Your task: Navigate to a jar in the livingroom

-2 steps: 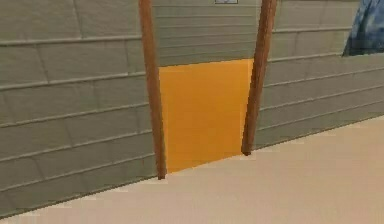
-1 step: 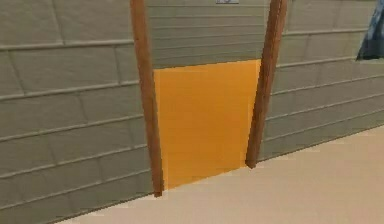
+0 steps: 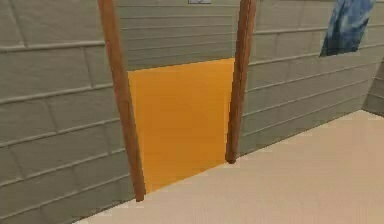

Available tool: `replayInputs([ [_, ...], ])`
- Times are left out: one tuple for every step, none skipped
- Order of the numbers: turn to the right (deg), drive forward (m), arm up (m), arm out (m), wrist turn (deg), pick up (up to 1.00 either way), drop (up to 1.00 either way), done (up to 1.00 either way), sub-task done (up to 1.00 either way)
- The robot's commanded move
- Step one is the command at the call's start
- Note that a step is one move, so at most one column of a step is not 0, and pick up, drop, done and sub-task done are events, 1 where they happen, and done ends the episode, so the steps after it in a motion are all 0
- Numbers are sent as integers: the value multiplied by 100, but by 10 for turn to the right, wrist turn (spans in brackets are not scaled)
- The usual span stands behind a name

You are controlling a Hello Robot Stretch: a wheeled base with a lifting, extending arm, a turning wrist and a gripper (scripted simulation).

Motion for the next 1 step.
replayInputs([
  [0,100,0,0,0,0,0,0,0],
])
